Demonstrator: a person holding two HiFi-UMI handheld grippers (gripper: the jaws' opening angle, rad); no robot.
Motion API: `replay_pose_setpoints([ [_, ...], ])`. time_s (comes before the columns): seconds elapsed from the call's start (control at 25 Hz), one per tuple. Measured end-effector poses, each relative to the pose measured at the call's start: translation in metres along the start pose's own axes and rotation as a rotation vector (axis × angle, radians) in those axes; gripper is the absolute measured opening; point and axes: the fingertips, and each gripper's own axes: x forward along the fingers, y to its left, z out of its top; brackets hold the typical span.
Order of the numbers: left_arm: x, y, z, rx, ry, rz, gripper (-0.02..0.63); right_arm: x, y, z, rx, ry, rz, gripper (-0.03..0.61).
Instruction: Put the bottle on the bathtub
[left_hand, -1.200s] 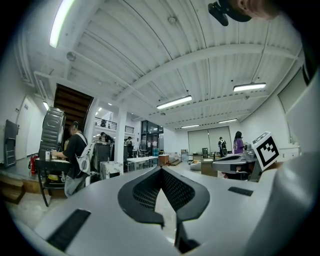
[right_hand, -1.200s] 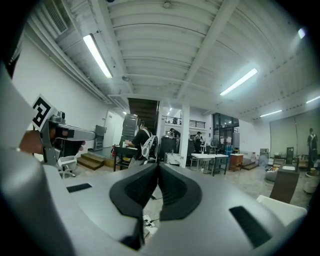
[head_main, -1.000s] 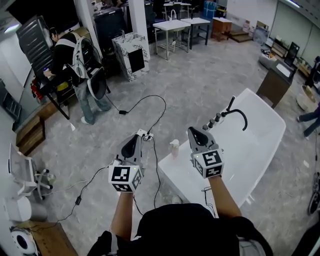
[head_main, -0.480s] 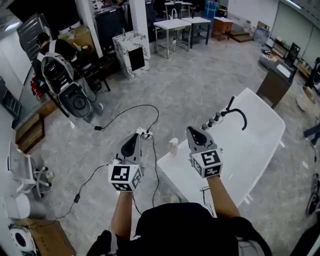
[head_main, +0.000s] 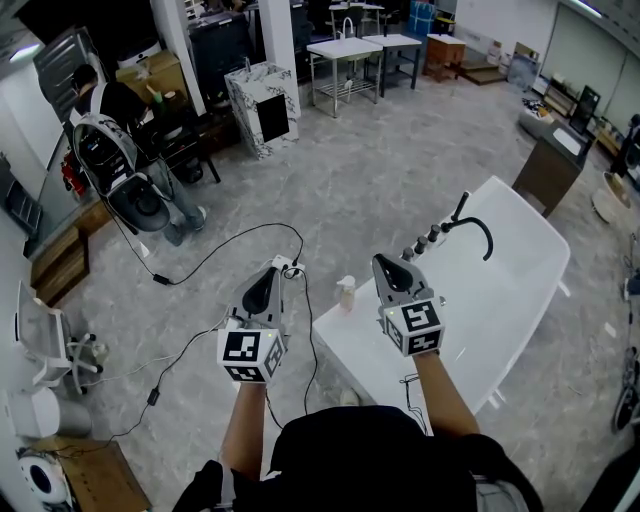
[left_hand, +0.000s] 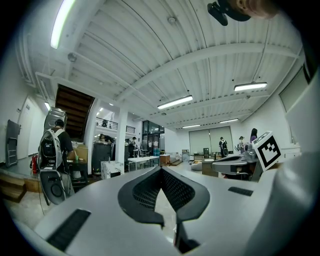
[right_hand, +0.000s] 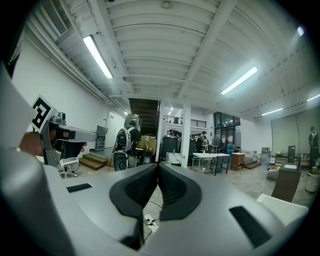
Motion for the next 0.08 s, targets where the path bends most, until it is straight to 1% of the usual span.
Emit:
replay_pose_setpoints([
  [0.08, 0.0004, 0.0002, 0.0014, 0.000, 0.001, -0.001, 0.014, 0.0004, 0.0001, 0.0014, 0.001, 0.002, 0.000, 0.025],
])
